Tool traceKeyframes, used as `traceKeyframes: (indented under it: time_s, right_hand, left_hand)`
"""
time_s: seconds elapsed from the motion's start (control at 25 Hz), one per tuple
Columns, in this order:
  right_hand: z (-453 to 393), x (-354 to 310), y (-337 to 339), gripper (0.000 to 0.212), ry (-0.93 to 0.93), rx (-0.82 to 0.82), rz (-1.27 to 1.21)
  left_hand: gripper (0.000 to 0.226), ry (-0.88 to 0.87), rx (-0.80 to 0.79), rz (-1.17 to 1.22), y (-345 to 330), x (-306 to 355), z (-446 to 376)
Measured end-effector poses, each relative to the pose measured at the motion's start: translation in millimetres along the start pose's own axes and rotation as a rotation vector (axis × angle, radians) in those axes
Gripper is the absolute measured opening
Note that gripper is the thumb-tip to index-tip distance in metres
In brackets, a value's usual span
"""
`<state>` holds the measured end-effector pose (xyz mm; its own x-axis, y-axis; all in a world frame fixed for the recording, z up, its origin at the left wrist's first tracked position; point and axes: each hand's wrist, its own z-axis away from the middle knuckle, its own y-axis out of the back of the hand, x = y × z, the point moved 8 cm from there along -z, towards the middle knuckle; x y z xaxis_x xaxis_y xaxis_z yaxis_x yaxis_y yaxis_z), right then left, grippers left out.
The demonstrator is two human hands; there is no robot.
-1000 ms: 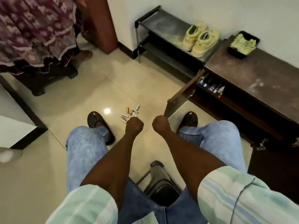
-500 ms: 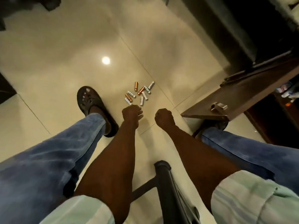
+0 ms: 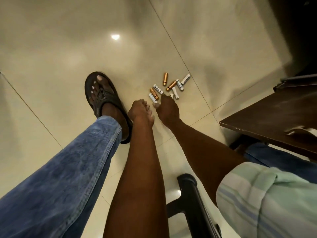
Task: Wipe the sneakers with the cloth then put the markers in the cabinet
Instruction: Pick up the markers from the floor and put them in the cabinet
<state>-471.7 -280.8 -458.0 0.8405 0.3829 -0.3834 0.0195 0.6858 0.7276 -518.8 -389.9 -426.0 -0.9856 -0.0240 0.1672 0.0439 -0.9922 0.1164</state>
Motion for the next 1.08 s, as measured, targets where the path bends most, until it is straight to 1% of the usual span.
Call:
traceKeyframes:
  time_s: [0.04,0.2,0.32,0.4,0.48,0.52,0.56,0.64,0.68,0.72,0.76,0.8,0.84,0.88,0.92,0.96,1.0,1.08]
  right_hand:
    - [-0.8,-4.1,-0.9,0.032,0.030,-0.003,0.010]
    - [1.6,-1.4,2.3,0.031,0.155,0.037,0.016]
    - [8.6,-10.7,7.3,0.022,0.257,0.041,0.177]
    - [5.9,-26.5,3.5,0.027,0.369,0.024,0.266]
    - [-1.2,-35.3,-5.5,0.026,0.392,-0.031,0.320]
    - [-5.5,-35.3,-6.7,0.025,0.354,-0.048,0.301]
    - [-9.2,-35.1,-6.3,0.024,0.317,-0.046,0.239]
    - [-12.1,-34.8,1.7,0.017,0.231,-0.056,0.034]
    - [-10.4,-34.0,5.0,0.017,0.161,-0.148,-0.094]
    - [-5.3,-32.5,4.2,0.020,0.083,-0.300,-0.233]
    - [1.1,-31.7,7.3,0.023,0.037,-0.403,-0.339]
    - [0.7,-30.8,17.3,0.024,0.034,-0.384,-0.375]
    - [-8.0,-28.0,31.3,0.024,0.045,-0.259,-0.332]
    - [-17.0,-25.6,45.8,0.022,0.073,-0.086,-0.228]
    - [-22.8,-27.7,53.6,0.021,0.108,0.033,-0.096]
    - [-25.5,-33.9,52.3,0.021,0.152,0.070,0.020]
    - [-26.5,-41.7,41.3,0.022,0.204,0.026,0.131]
    - [-25.1,-47.1,9.8,0.023,0.285,-0.120,0.325]
  left_hand:
    - [0.015,-0.007,0.000,0.032,-0.2,4.2,-4.8]
    - [0.024,-0.054,0.030,0.045,10.2,16.6,-15.1]
    - [0.026,-0.048,-0.007,0.011,5.8,15.0,-14.4]
    - [0.025,-0.074,0.037,-0.017,7.7,13.3,-18.9]
    - [0.026,-0.054,0.046,0.000,11.6,10.9,-22.9]
    - [0.026,-0.045,0.035,-0.003,13.4,9.4,-26.2]
    - [0.026,-0.039,0.021,-0.006,14.9,8.6,-27.8]
    - [0.027,-0.035,0.006,0.018,17.7,5.3,-30.4]
    - [0.029,-0.045,-0.015,0.041,18.0,4.7,-32.8]
    - [0.029,-0.060,-0.051,0.056,17.0,5.1,-34.8]
    - [0.028,-0.070,-0.098,0.066,14.3,6.0,-35.2]
    - [0.028,-0.073,-0.142,0.073,11.5,6.0,-35.7]
    - [0.029,-0.072,-0.168,0.085,10.3,4.7,-38.2]
    - [0.030,-0.066,-0.177,0.105,9.6,2.7,-40.0]
    - [0.032,-0.062,-0.181,0.128,8.7,1.0,-40.8]
    - [0.033,-0.061,-0.182,0.143,7.5,0.1,-40.3]
    - [0.034,-0.059,-0.184,0.156,5.6,-0.7,-40.0]
    - [0.035,-0.051,-0.203,0.168,3.0,-1.2,-40.4]
